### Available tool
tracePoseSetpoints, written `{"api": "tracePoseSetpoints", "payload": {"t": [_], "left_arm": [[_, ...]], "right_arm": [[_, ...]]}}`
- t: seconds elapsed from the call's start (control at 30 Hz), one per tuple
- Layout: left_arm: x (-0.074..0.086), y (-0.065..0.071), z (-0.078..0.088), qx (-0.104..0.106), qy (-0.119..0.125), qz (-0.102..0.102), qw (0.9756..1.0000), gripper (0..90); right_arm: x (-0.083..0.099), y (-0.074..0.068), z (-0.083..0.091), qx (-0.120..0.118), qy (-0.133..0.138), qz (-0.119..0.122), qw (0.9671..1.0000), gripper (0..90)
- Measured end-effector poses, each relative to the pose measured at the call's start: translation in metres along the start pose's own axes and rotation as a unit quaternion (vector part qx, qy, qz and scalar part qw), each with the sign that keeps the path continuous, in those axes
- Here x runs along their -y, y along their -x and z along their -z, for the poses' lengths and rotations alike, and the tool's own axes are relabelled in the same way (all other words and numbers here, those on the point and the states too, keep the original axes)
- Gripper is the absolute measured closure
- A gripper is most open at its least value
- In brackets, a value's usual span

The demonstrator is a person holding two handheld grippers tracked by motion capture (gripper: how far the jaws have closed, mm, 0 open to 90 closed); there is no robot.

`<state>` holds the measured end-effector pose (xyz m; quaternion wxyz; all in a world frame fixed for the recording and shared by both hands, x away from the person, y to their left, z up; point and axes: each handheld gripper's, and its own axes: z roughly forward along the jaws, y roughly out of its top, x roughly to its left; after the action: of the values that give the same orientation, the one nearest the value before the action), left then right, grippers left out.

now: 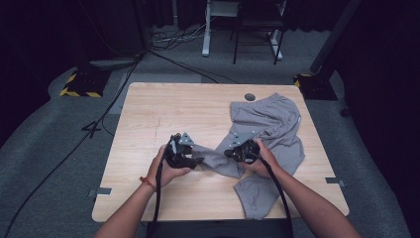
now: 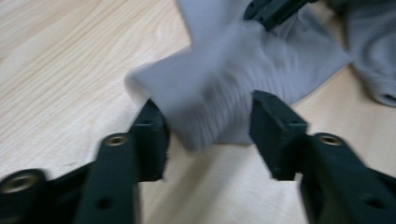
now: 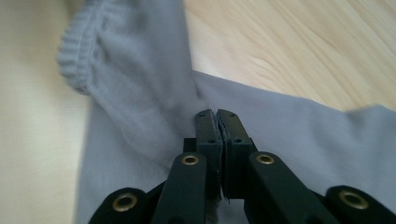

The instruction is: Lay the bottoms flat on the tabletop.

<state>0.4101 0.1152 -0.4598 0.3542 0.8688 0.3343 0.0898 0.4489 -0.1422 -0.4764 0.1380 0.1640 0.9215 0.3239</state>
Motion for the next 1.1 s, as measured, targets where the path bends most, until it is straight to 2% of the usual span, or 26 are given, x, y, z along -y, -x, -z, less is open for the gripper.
{"api": "tracePoseSetpoints", "payload": {"t": [0.03,0.1,0.17,0.3,0.37,0.43,0.53,0.63,0.7,0.73,0.77,0.83,0.9,0.93,0.97,1.03,1.07,1.1], "left_arm": [[0.0,0.0,-0.001,-0.005,0.001,0.003,1.0,33.5],[0.001,0.002,0.0,0.0,0.007,-0.008,0.9999,29.3],[0.001,0.007,0.0,-0.009,0.01,-0.023,0.9996,28.2],[-0.002,0.016,-0.001,-0.022,0.012,-0.047,0.9986,28.1],[-0.005,0.021,-0.001,-0.026,0.028,-0.055,0.9977,29.4],[-0.009,0.027,0.001,-0.028,0.05,-0.07,0.9959,31.0],[-0.013,0.037,0.005,-0.036,0.079,-0.086,0.9926,31.0],[-0.016,0.04,0.009,-0.031,0.096,-0.089,0.9909,30.9],[-0.016,0.041,0.005,-0.026,0.084,-0.091,0.992,29.2],[-0.015,0.041,0.001,-0.023,0.074,-0.089,0.993,28.5],[-0.015,0.04,-0.005,-0.02,0.058,-0.09,0.9941,28.7],[-0.013,0.04,-0.018,-0.014,0.023,-0.092,0.9954,34.9],[-0.01,0.037,-0.029,-0.01,-0.009,-0.087,0.9961,44.6],[-0.009,0.035,-0.032,-0.016,-0.02,-0.087,0.9959,50.9],[-0.007,0.033,-0.035,-0.015,-0.023,-0.086,0.9959,54.5],[-0.004,0.03,-0.038,0.001,-0.033,-0.092,0.9952,68.4],[-0.003,0.029,-0.04,0.006,-0.046,-0.102,0.9937,75.4],[-0.002,0.029,-0.039,0.016,-0.046,-0.109,0.9928,81.9]], "right_arm": [[0.001,0.004,-0.003,0.0,-0.004,-0.008,1.0,86.9],[0.003,0.009,-0.006,0.001,-0.002,-0.02,0.9998,84.6],[0.005,0.012,-0.006,-0.005,0.003,-0.027,0.9996,78.3],[0.006,0.015,0.002,0.003,0.014,-0.038,0.9992,65.6],[0.008,0.02,0.01,0.01,0.02,-0.049,0.9985,59.5],[0.012,0.028,0.021,0.021,0.025,-0.057,0.9979,58.2],[0.027,0.046,0.039,0.047,0.031,-0.087,0.9946,55.9],[0.047,0.067,0.058,0.082,0.034,-0.121,0.9887,53.4],[0.061,0.081,0.068,0.113,0.025,-0.135,0.9841,51.8],[0.069,0.087,0.072,0.132,0.018,-0.147,0.9802,50.9],[0.077,0.094,0.076,0.14,0.016,-0.165,0.9762,50.0],[0.093,0.105,0.081,0.15,0.004,-0.191,0.9701,48.7],[0.106,0.111,0.085,0.154,-0.007,-0.21,0.9655,46.9],[0.111,0.111,0.087,0.15,-0.007,-0.214,0.9652,46.8],[0.114,0.11,0.089,0.144,-0.007,-0.21,0.967,46.8],[0.117,0.104,0.093,0.14,-0.01,-0.199,0.9699,46.7],[0.118,0.101,0.096,0.13,-0.007,-0.197,0.9717,46.8],[0.119,0.097,0.097,0.12,-0.003,-0.196,0.9733,46.8]]}}
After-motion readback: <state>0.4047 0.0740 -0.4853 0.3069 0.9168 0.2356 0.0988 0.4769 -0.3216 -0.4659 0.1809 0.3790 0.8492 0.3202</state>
